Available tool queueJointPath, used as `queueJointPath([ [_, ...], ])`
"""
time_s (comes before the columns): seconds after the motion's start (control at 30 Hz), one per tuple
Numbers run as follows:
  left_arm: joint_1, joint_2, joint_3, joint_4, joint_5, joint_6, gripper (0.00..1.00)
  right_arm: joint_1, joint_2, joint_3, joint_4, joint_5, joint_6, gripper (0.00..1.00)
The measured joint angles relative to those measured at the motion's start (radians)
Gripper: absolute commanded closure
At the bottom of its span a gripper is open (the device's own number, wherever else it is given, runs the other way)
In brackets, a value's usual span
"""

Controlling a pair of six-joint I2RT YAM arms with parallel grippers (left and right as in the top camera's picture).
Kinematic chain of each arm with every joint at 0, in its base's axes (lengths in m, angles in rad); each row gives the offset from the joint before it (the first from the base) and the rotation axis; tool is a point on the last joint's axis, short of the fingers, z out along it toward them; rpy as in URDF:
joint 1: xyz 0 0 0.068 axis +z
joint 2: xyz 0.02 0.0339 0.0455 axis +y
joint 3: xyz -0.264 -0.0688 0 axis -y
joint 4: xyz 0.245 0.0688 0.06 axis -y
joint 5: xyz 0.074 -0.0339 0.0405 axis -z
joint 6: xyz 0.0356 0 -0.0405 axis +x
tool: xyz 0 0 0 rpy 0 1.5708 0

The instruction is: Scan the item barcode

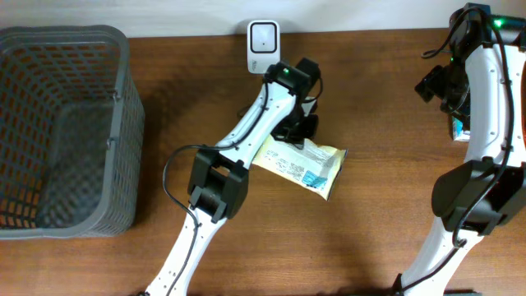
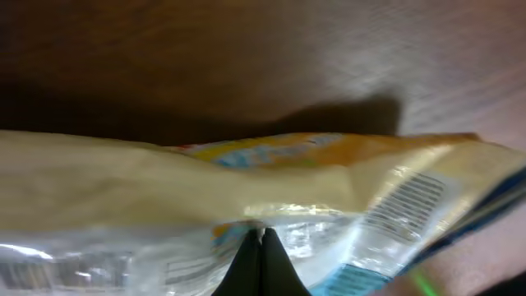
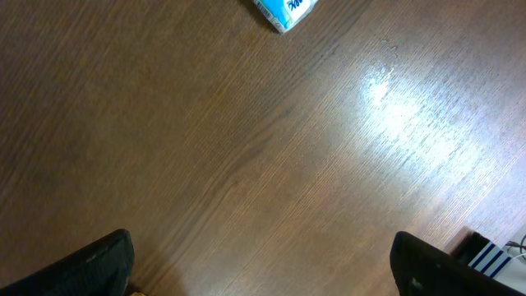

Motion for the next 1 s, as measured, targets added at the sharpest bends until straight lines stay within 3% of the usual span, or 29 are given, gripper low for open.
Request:
queueJointPath([
  [0.17, 0.010, -0.009, -0.071, 0.093, -0.062, -0.039, 1.00, 0.000, 0.000, 0.000, 0.000, 0.000, 0.000, 0.01],
  [0.4, 0.110, -0.018, -0.073, 0.079, -0.140, -0.280, 1.00, 0.000, 0.000, 0.000, 0.000, 0.000, 0.000, 0.01],
  [0.5, 0.171, -0.023, -0.072, 0.066, -0.173, -0.331, 1.00, 0.000, 0.000, 0.000, 0.000, 0.000, 0.000, 0.01],
  [0.73, 0.187, -0.056, -0.072, 0.056, -0.148, -0.255, 1.00, 0.000, 0.000, 0.000, 0.000, 0.000, 0.000, 0.01],
  [0.87, 0.132, -0.061, -0.072, 0.146, -0.134, -0.173, 1.00, 0.000, 0.000, 0.000, 0.000, 0.000, 0.000, 0.01],
  [1.0, 0.048, -0.061, -0.072, 0.190, -0.255, -0.142, 1.00, 0.000, 0.000, 0.000, 0.000, 0.000, 0.000, 0.01],
])
